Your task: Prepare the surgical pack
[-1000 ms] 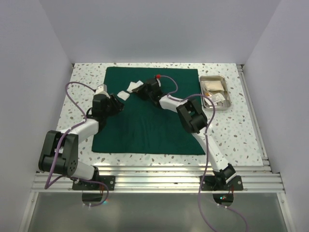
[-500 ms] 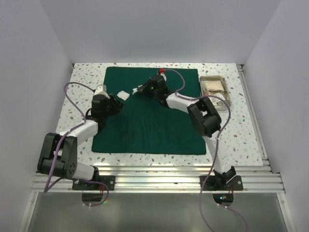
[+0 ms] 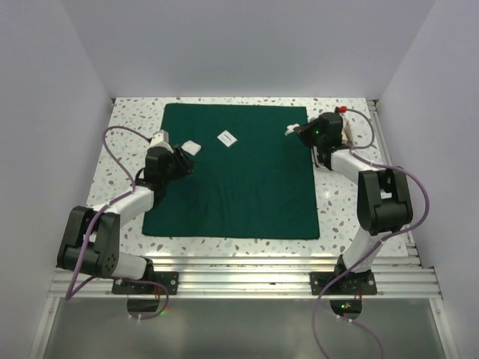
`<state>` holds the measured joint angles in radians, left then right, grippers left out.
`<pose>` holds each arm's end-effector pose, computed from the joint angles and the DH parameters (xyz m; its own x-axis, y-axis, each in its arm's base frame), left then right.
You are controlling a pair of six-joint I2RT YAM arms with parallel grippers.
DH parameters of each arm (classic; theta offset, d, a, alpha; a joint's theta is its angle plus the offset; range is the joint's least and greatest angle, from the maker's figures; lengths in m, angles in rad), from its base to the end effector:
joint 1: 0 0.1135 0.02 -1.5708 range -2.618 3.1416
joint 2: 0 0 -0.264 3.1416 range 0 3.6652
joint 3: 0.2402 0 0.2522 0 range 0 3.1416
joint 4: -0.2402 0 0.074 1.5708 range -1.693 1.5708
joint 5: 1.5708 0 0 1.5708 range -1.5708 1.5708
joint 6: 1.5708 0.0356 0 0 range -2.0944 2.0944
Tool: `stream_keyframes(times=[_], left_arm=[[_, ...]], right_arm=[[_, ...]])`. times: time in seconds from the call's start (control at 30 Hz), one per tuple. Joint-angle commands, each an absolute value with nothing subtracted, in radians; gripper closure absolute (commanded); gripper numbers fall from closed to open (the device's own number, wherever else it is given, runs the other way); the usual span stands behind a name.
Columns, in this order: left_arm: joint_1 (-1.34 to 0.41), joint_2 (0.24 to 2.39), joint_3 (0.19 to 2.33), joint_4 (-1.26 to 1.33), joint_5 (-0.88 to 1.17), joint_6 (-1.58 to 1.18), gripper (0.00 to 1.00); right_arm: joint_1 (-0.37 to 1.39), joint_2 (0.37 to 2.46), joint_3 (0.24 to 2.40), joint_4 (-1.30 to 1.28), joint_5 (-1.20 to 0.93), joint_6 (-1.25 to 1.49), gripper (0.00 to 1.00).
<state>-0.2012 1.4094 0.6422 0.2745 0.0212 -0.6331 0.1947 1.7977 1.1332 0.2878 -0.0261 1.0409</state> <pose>0.2861 -0.0591 0.1954 -0.5027 -0.5012 -0.7044 -0.0984 0.8427 -0.5294 0.4032 0.0805 0.2266 -0.3698 0.8063 -0.4617 0.2016 0.5548 0.8072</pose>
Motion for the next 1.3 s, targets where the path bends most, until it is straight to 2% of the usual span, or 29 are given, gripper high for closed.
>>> stream_keyframes(times=[0.0, 0.23, 0.57, 0.6, 0.67, 0.7, 0.73, 0.83, 1.0, 1.13, 1.23, 1.27], left_arm=[[-0.210, 1.394, 0.653, 0.304, -0.020, -0.601, 0.50], [-0.213, 1.401, 0.657, 0.304, -0.028, -0.598, 0.50], [-0.221, 1.404, 0.658, 0.301, -0.043, -0.592, 0.50], [-0.221, 1.405, 0.660, 0.301, -0.043, -0.592, 0.50], [-0.221, 1.407, 0.658, 0.299, -0.048, -0.592, 0.50], [-0.221, 1.405, 0.660, 0.299, -0.046, -0.592, 0.50], [-0.221, 1.404, 0.660, 0.299, -0.046, -0.594, 0.50], [-0.221, 1.404, 0.658, 0.299, -0.048, -0.594, 0.50], [-0.222, 1.405, 0.661, 0.296, -0.049, -0.592, 0.50], [-0.222, 1.404, 0.661, 0.293, -0.055, -0.591, 0.50], [-0.222, 1.408, 0.663, 0.293, -0.060, -0.584, 0.50], [-0.222, 1.411, 0.664, 0.293, -0.058, -0.584, 0.49]], right_arm=[[0.126, 1.695, 1.094, 0.238, -0.074, 0.977, 1.00], [-0.067, 1.638, 1.020, 0.189, -0.107, 0.948, 1.00], [-0.172, 1.669, 0.943, 0.224, -0.123, 0.937, 1.00], [-0.172, 1.672, 0.934, 0.222, -0.121, 0.936, 0.98], [-0.172, 1.649, 0.910, 0.225, -0.109, 0.933, 0.77], [-0.163, 1.632, 0.896, 0.227, -0.097, 0.933, 0.63], [-0.160, 1.615, 0.885, 0.226, -0.083, 0.933, 0.59], [-0.094, 1.557, 0.891, 0.183, -0.034, 0.902, 0.53], [0.122, 1.583, 1.011, 0.124, -0.040, 0.854, 0.53], [0.224, 1.771, 1.153, 0.112, -0.116, 0.862, 0.54], [0.279, 1.953, 1.349, 0.022, -0.216, 0.813, 0.53], [0.293, 1.991, 1.443, 0.003, -0.218, 0.801, 0.45]])
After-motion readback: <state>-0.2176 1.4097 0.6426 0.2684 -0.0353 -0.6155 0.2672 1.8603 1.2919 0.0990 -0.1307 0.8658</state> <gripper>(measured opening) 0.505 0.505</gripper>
